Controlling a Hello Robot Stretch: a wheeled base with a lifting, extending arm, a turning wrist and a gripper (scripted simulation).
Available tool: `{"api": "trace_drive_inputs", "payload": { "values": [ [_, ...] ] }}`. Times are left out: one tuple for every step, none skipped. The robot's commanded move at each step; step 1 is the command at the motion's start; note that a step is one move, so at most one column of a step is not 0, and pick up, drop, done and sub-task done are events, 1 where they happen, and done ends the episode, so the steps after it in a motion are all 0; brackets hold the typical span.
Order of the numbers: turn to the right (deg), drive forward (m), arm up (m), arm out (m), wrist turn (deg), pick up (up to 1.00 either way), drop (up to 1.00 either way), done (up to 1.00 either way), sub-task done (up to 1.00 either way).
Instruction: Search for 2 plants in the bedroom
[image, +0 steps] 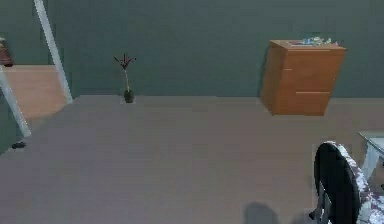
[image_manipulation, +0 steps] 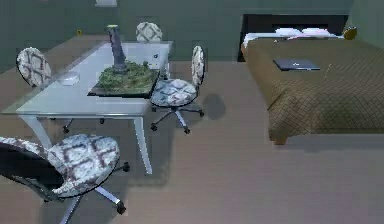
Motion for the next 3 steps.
{"api": "trace_drive_inputs", "payload": {
  "values": [
    [0.0,1.0,0.0,0.0,0.0,0.0,0.0,0.0,0.0],
    [0.0,0.15,0.0,0.0,0.0,0.0,0.0,0.0,0.0],
    [45.0,0.0,0.0,0.0,0.0,0.0,0.0,0.0,0.0]
  ]
}}
